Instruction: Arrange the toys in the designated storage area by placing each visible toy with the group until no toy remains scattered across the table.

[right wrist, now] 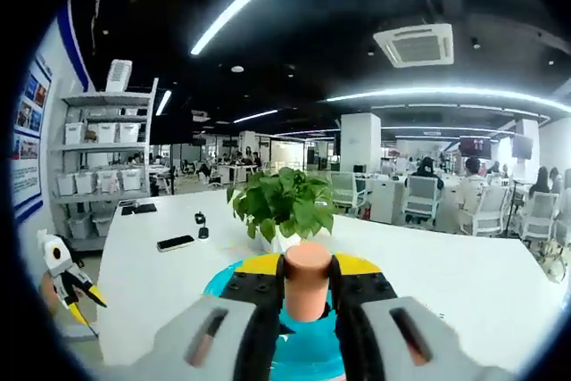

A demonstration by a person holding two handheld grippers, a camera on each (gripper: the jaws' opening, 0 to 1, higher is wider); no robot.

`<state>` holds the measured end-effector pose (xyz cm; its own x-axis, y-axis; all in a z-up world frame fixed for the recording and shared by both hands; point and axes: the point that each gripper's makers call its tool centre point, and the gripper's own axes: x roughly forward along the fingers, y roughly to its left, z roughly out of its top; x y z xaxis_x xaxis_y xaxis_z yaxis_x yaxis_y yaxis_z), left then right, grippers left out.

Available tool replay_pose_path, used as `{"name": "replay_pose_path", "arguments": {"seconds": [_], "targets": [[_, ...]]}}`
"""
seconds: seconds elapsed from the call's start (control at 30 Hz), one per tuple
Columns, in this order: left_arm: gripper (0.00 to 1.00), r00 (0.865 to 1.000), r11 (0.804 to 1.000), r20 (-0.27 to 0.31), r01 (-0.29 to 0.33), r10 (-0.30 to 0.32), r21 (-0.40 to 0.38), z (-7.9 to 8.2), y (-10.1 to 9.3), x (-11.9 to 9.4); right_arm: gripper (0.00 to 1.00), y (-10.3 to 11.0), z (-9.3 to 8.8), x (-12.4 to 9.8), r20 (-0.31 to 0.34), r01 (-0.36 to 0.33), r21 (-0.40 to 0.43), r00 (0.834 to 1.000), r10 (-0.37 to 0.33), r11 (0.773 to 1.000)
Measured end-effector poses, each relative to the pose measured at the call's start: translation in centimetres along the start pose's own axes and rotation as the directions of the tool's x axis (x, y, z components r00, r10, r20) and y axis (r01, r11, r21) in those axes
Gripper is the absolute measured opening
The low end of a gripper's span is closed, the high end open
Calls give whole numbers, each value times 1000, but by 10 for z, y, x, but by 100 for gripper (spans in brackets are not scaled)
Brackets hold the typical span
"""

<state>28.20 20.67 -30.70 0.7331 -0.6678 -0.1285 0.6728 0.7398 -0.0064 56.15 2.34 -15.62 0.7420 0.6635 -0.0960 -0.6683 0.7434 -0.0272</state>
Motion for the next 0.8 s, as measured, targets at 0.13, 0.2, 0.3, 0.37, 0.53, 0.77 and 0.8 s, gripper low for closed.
{"name": "replay_pose_path", "arguments": {"seconds": [0.13,0.2,0.3,0.37,0.53,0.77,0.8], "targets": [[40,1000,1000,9,-10,10,-9,2,3,-2,20,-9,-8,11,-9,14,56,1000,-14,998],[40,1000,1000,12,-10,10,-7,3,3,-4,20,-12,-11,16,-22,33,46,999,-32,998],[40,1000,1000,9,-13,13,-5,2,5,-5,20,-11,-18,19,-38,29,60,999,-27,998],[40,1000,1000,9,-15,15,-11,1,7,-4,20,0,-20,21,-29,1,46,1000,0,999],[40,1000,1000,4,-11,11,-14,-1,5,-3,20,1,-29,27,-72,44,-11,996,-45,999],[40,1000,1000,3,-11,11,-13,-1,4,-3,21,9,-48,21,-140,8,-74,990,-18,997],[40,1000,1000,4,-15,15,-14,-1,5,-4,21,7,-45,22,-127,16,-96,992,-28,995]]}}
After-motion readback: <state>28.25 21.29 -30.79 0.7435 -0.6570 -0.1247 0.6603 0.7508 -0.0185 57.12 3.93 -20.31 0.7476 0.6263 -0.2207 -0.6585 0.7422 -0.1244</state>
